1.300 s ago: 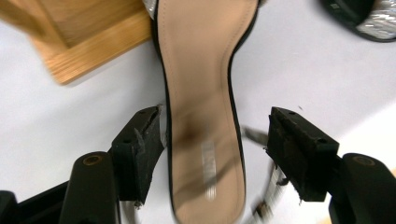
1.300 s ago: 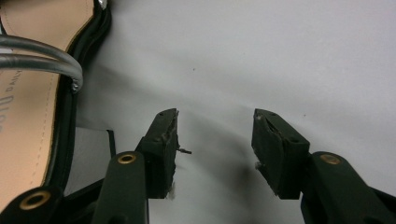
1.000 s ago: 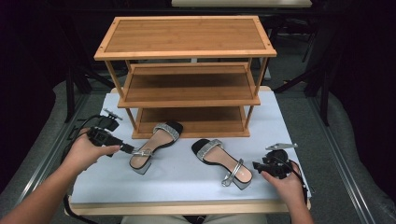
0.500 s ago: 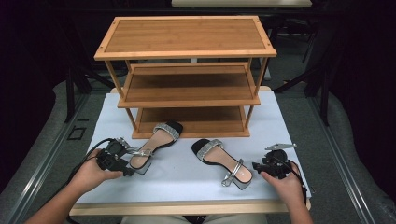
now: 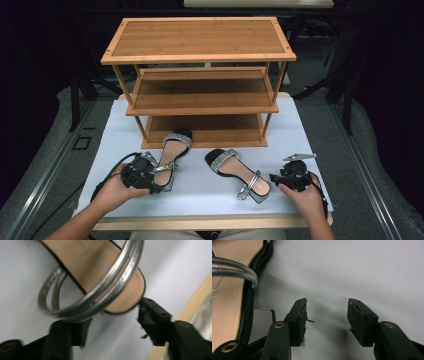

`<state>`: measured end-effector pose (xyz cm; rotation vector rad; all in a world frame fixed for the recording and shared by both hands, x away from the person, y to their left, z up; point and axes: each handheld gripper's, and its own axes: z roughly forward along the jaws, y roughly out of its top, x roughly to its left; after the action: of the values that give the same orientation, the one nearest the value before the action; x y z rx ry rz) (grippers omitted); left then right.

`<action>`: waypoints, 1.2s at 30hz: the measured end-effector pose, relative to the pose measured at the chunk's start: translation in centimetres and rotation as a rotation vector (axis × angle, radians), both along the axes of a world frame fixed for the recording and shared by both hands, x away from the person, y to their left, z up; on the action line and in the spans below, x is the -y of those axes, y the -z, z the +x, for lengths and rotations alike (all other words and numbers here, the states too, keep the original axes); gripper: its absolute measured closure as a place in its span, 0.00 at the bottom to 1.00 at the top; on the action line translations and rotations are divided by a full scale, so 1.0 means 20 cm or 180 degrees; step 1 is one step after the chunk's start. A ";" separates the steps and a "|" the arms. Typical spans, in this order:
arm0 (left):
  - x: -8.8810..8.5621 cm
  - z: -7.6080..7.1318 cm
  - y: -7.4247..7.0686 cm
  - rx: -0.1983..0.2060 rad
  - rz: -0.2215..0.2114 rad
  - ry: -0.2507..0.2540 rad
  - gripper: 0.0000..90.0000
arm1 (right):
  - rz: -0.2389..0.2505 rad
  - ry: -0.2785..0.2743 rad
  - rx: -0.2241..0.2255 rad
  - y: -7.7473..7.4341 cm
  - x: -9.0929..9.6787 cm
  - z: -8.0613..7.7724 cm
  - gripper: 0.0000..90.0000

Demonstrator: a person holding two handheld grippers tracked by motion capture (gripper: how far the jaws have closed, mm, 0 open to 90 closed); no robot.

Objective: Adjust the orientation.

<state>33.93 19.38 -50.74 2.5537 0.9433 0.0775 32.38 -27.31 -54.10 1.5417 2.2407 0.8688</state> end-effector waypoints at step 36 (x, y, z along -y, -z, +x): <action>0.24 0.36 -0.02 0.0054 -0.0316 -0.0525 0.34 | 0.0034 0.0020 -0.0020 0.01 0.02 0.01 0.55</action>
<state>41.09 14.61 -50.40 2.3779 1.1212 0.0974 32.54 -27.70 -54.37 1.5573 2.2378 0.8767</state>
